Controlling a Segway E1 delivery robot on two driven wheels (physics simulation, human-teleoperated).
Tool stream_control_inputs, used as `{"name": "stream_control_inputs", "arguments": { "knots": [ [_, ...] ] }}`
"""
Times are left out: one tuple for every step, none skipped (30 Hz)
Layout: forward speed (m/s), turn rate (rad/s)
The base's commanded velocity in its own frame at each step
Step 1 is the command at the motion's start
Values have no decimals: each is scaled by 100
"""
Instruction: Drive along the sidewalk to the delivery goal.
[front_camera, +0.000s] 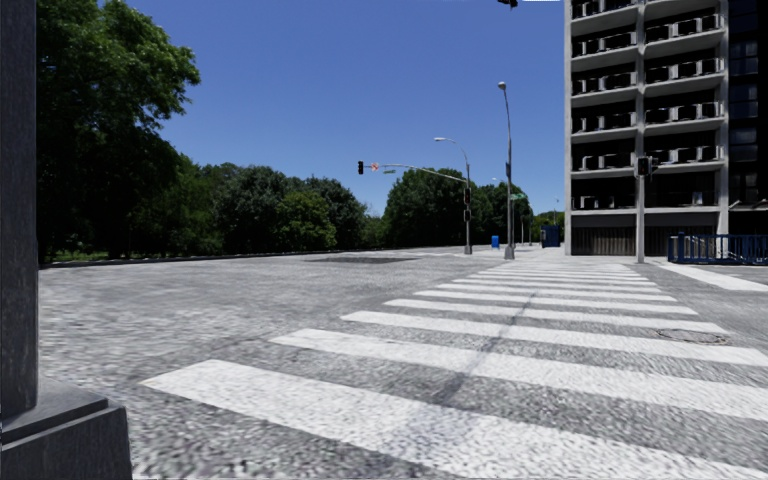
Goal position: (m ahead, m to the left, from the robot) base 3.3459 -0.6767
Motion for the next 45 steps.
{"name": "stream_control_inputs", "arguments": {
  "knots": [
    [105, 0],
    [105, 0],
    [105, 0],
    [105, 0],
    [105, 0],
    [105, 0],
    [105, 0],
    [105, 0],
    [105, 0],
    [105, 0],
    [105, 0],
    [105, 0],
    [105, 0],
    [105, 0],
    [104, 0],
    [104, 0],
    [104, 0],
    [104, 0],
    [104, 0],
    [104, 0],
    [104, 0],
    [104, 0],
    [104, 0],
    [104, 0],
    [104, 0],
    [104, 0],
    [104, 0],
    [104, 0],
    [104, 0],
    [104, 0],
    [104, 0],
    [104, 0],
    [104, 0],
    [104, 0],
    [104, -2],
    [104, -2],
    [104, -14],
    [104, -22],
    [104, -22],
    [104, -29],
    [103, -32],
    [103, -34],
    [103, -34],
    [103, -34],
    [103, -34]
  ]
}}
